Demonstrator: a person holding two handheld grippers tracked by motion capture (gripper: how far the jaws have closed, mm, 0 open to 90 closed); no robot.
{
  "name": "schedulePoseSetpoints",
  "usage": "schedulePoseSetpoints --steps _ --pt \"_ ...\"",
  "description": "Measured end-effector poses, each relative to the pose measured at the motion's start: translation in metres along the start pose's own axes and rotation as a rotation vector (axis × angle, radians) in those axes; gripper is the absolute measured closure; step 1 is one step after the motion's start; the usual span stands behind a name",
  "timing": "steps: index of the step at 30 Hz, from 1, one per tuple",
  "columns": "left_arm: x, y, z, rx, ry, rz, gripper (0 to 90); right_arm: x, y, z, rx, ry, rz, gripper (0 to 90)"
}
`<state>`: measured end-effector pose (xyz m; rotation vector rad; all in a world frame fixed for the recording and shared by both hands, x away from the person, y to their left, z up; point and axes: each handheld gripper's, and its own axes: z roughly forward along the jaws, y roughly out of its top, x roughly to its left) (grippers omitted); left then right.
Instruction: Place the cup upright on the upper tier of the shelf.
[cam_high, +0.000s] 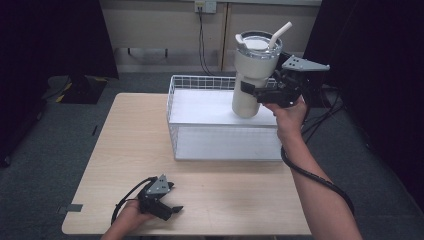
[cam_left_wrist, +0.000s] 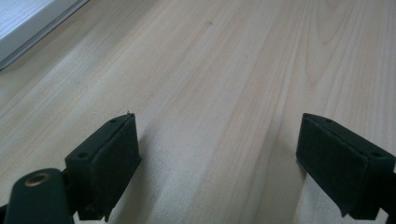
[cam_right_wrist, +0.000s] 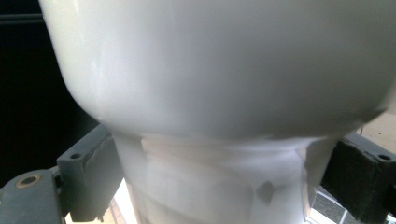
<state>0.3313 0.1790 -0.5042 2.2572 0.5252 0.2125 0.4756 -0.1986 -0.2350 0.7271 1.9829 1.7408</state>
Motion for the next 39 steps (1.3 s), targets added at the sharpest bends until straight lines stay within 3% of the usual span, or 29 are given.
schedulePoseSetpoints --steps 23,39 --pt "0.000 0.000 0.000 0.000 0.000 0.000 12.6 -0.011 -0.005 0.017 0.008 -0.051 0.006 9.6" --pt "0.000 0.000 0.000 0.000 0.000 0.000 12.6 -0.016 -0.018 0.021 0.011 -0.088 0.012 9.6"
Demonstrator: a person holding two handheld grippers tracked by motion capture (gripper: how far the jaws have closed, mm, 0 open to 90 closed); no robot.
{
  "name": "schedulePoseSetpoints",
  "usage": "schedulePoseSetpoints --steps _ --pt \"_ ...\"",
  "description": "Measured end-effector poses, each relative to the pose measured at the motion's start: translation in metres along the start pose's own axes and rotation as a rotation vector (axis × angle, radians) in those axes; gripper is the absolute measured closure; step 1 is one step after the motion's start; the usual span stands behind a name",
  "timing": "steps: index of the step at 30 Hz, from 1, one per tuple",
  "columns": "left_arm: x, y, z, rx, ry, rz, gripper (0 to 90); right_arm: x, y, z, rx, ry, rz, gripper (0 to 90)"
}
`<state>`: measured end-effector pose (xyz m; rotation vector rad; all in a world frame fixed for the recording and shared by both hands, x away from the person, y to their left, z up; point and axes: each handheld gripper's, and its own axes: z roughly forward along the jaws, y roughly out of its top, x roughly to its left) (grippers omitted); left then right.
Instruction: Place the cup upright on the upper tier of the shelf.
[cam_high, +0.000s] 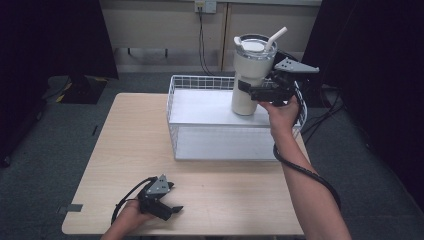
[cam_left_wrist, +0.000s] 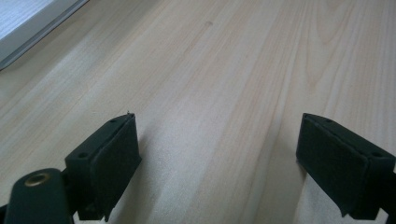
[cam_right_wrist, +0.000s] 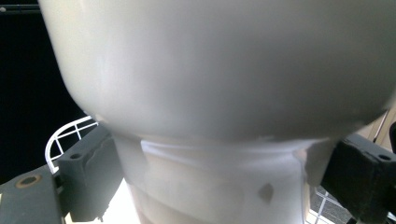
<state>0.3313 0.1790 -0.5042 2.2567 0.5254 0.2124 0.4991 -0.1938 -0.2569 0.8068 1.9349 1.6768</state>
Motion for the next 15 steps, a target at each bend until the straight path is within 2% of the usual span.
schedulePoseSetpoints --steps 15 --pt "0.0000 0.0000 0.0000 0.000 0.000 0.000 12.6 -0.0013 -0.0063 0.0034 0.010 -0.015 -0.005 9.5"
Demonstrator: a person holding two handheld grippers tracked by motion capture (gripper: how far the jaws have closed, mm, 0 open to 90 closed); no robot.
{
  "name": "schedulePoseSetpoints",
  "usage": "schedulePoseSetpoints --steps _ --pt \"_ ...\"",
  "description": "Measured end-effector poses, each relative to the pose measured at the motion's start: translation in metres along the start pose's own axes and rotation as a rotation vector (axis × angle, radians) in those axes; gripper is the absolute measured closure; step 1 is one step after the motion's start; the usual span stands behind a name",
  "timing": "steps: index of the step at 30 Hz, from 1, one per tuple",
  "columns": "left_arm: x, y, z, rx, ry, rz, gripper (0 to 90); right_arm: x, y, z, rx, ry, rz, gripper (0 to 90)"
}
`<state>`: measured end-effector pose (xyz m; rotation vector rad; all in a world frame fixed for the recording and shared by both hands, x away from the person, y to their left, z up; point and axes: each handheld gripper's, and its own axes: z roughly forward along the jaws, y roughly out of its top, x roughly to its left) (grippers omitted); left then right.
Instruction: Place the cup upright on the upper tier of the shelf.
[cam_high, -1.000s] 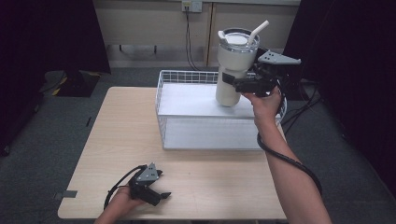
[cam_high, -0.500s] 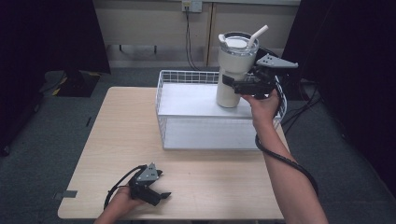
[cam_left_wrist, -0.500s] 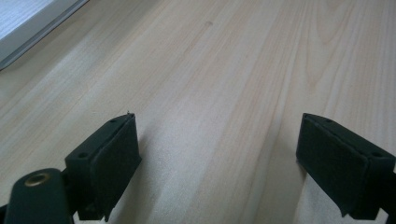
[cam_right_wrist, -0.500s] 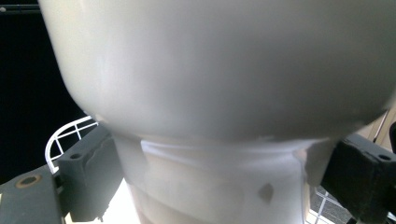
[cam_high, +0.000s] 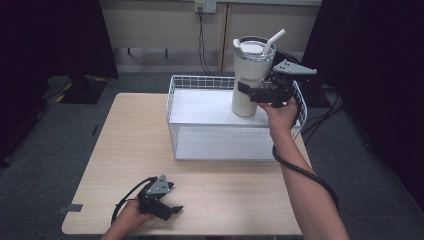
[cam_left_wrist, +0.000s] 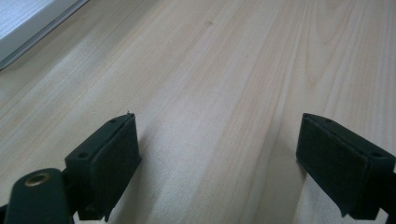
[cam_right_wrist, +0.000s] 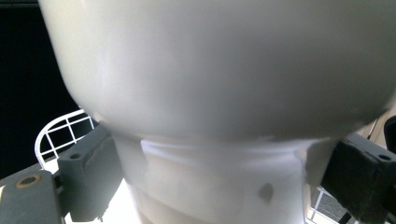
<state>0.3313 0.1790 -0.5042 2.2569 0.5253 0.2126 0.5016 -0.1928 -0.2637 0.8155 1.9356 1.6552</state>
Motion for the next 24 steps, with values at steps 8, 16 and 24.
schedulePoseSetpoints --steps 8,16,24 --pt "0.0000 0.0000 0.0000 0.000 0.000 0.000 12.6 0.0001 -0.0043 0.0009 0.001 -0.002 -0.005 9.3" --pt "0.0000 0.0000 0.0000 0.000 0.000 0.000 12.6 0.0006 -0.0050 -0.0018 0.009 0.002 -0.017 9.2" --pt "-0.0001 0.0000 0.0000 0.000 0.000 0.000 12.6 0.0006 -0.0071 -0.0018 0.002 -0.003 -0.018 8.9"
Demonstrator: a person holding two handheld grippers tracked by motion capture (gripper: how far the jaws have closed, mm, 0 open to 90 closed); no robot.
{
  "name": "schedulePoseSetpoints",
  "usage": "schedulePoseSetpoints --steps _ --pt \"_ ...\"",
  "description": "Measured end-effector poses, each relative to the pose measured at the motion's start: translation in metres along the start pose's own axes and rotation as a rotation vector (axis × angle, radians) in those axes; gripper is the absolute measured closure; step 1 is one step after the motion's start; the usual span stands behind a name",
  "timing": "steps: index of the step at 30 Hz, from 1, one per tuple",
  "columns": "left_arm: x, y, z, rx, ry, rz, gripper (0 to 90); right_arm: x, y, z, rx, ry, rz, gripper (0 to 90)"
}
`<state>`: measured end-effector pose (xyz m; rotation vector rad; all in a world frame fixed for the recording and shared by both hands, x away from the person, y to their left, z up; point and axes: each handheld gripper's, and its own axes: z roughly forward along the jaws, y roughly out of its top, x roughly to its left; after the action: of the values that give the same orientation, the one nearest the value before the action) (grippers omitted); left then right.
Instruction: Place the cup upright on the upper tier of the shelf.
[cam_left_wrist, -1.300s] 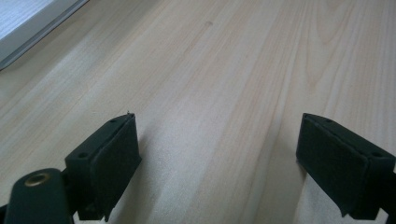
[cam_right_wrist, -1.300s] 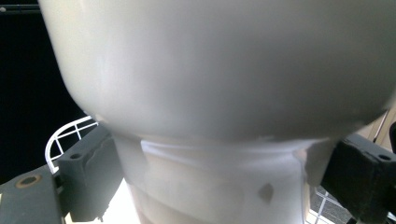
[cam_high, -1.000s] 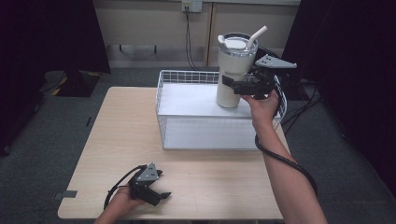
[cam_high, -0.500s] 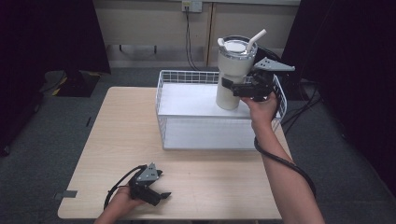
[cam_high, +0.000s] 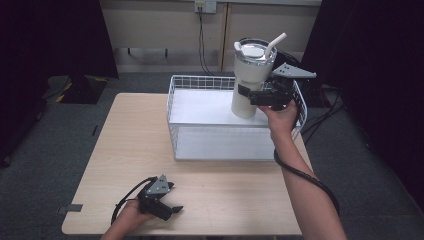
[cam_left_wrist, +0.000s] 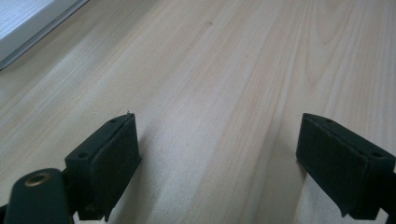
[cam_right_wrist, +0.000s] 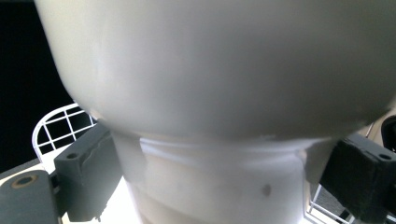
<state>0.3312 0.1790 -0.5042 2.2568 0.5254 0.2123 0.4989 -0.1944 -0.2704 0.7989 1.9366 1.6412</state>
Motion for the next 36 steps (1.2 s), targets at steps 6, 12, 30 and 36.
schedulePoseSetpoints --steps 6,12,30,36 --pt "0.000 0.000 0.000 0.000 0.000 0.000 12.5 0.000 -0.001 0.000 0.004 -0.001 -0.001 8.6" --pt "0.000 0.000 0.000 0.000 -0.001 0.000 12.4 0.001 -0.010 -0.002 0.051 -0.007 -0.015 9.1" --pt "0.000 0.000 0.000 0.000 0.000 0.001 12.4 0.010 -0.023 -0.039 0.103 0.021 -0.078 12.5" --pt "0.000 0.000 0.000 0.000 0.000 0.001 12.4 0.018 -0.025 -0.050 0.098 0.042 -0.090 12.2"
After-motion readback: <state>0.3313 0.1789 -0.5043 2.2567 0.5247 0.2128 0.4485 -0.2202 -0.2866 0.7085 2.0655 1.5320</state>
